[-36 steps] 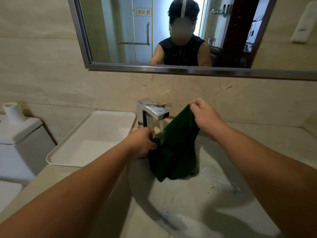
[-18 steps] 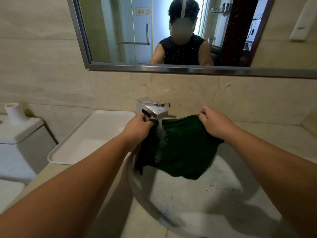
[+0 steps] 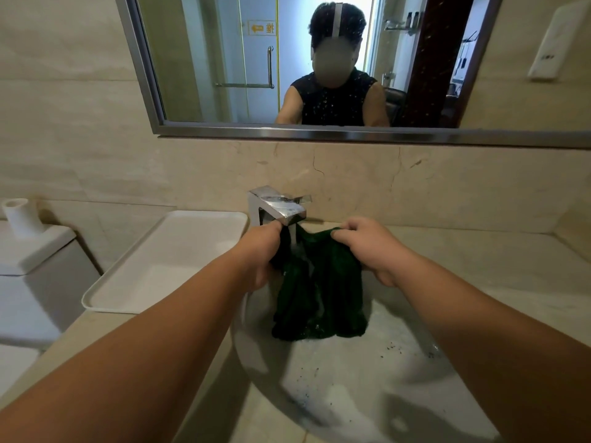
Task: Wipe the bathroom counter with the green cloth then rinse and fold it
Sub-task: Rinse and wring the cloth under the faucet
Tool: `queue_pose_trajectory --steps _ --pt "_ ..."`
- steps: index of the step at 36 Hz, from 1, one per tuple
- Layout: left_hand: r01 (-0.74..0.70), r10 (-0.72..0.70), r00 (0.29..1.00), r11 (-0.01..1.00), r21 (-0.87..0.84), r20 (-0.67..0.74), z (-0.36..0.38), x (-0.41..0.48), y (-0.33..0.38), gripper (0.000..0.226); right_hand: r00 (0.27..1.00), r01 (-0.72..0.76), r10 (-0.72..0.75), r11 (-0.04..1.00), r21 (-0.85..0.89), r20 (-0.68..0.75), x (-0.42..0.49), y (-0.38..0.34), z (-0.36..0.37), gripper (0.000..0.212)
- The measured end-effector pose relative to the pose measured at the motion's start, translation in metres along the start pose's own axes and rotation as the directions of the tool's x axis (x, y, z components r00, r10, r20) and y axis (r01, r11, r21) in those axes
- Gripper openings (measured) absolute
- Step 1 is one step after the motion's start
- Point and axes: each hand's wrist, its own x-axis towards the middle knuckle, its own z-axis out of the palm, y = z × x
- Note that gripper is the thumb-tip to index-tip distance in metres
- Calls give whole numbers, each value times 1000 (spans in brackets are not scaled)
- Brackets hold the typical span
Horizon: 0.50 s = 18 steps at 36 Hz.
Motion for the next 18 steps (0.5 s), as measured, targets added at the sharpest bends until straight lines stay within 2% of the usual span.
queue_pose_trajectory --steps 3,5,7,14,18 --pt "-29 31 997 999 -39 64 3 -2 -3 25 980 22 0 994 -107 201 -10 -6 8 24" --pt "-46 49 997 998 -48 63 0 1 -7 27 925 -21 94 980 -198 369 -16 -3 10 29" --pt "-61 63 997 997 -48 39 -4 5 -11 27 882 -51 154 971 -233 445 -16 7 10 26" --pt "-117 117 993 993 -2 10 -15 4 -11 26 875 21 218 875 -484 433 -6 49 19 32" --pt "-168 168 982 986 5 -90 -23 3 -9 28 878 -23 306 795 -606 367 -2 70 17 20"
